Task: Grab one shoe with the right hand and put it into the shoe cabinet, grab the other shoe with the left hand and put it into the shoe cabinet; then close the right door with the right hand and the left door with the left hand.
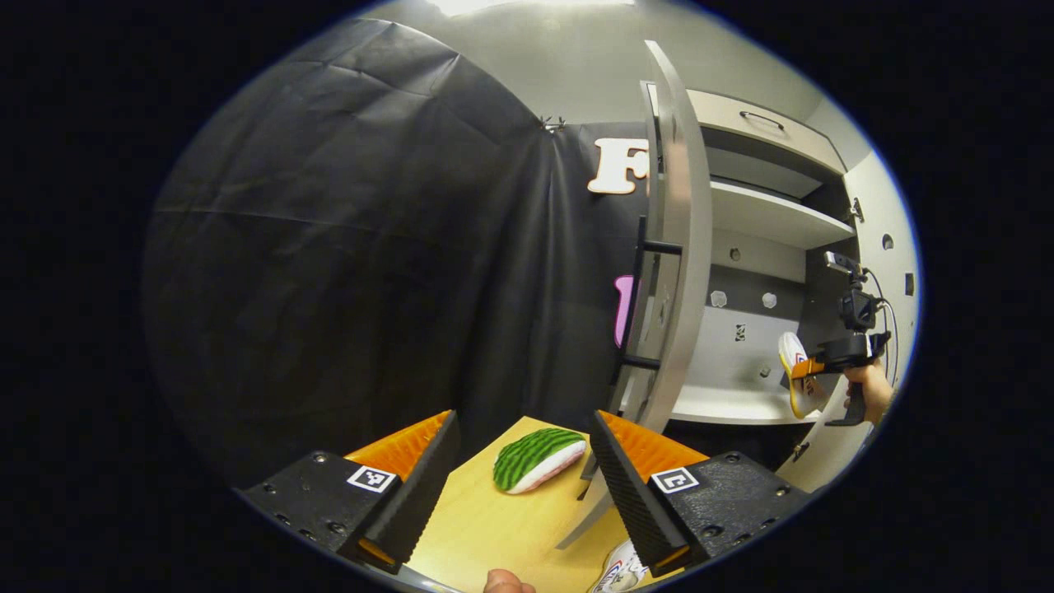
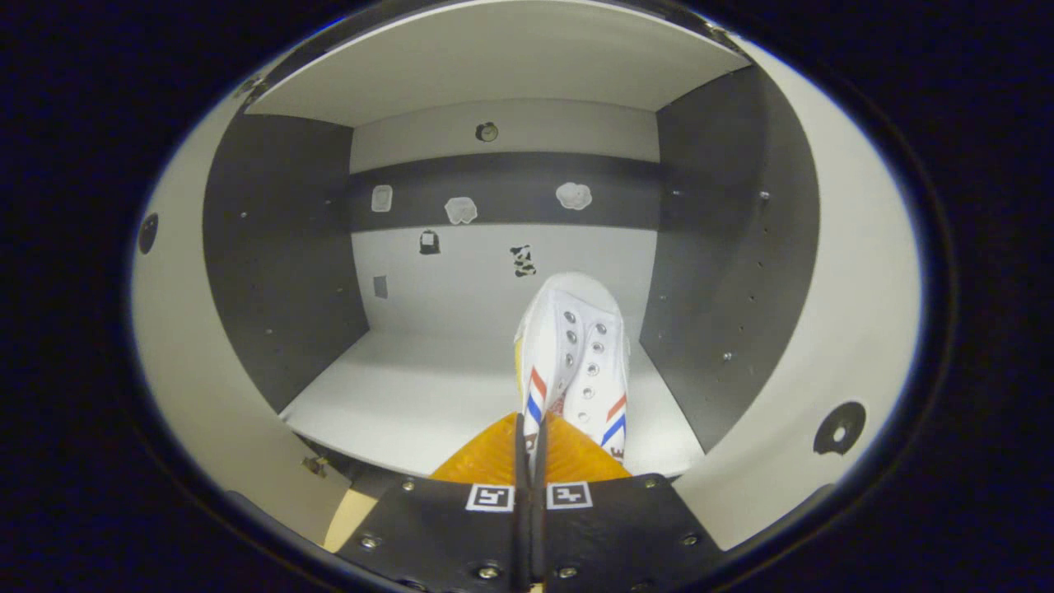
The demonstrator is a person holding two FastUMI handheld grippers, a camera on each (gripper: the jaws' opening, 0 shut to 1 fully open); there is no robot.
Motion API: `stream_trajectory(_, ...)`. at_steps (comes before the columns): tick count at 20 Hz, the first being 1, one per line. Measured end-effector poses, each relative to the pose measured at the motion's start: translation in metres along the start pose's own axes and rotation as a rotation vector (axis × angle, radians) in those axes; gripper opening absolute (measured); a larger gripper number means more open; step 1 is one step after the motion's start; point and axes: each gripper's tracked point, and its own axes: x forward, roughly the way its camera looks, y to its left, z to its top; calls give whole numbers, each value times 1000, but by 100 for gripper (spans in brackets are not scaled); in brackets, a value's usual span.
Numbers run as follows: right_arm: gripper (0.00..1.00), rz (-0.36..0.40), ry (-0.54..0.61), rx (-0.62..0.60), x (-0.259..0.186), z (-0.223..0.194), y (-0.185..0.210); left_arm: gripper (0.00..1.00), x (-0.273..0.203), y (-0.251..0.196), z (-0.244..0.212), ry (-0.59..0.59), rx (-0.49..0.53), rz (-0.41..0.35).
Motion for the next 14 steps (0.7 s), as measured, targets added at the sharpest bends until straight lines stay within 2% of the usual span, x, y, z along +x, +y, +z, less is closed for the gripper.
stream_trajectory(1, 0, 0, 0, 2, 15, 6, 1, 93, 2, 3, -1, 3, 3, 20)
stream_trajectory(3, 0, -13, 12, -1, 42, 8, -2, 97, 5, 6, 0, 2, 1, 57)
stream_trajectory(7, 0, -45, 75, -26, 81, -12, -7, 97, 7, 15, -1, 2, -5, 121)
stream_trajectory(8, 0, -55, 79, -29, 85, -12, -7, 94, 7, 15, -2, 6, -8, 128)
stream_trajectory(10, 0, -58, 94, -56, 96, -23, -6, 97, 5, 15, -3, 15, -4, 124)
stream_trajectory(11, 0, -53, 97, -80, 98, -28, -3, 94, 4, 16, -3, 15, 0, 123)
stream_trajectory(13, 1, -42, 111, -111, 102, -37, 5, 94, 4, 16, -3, 13, 4, 115)
stream_trajectory(14, 1, -53, 92, -126, 103, -33, 5, 97, 4, 15, -3, 15, 5, 105)
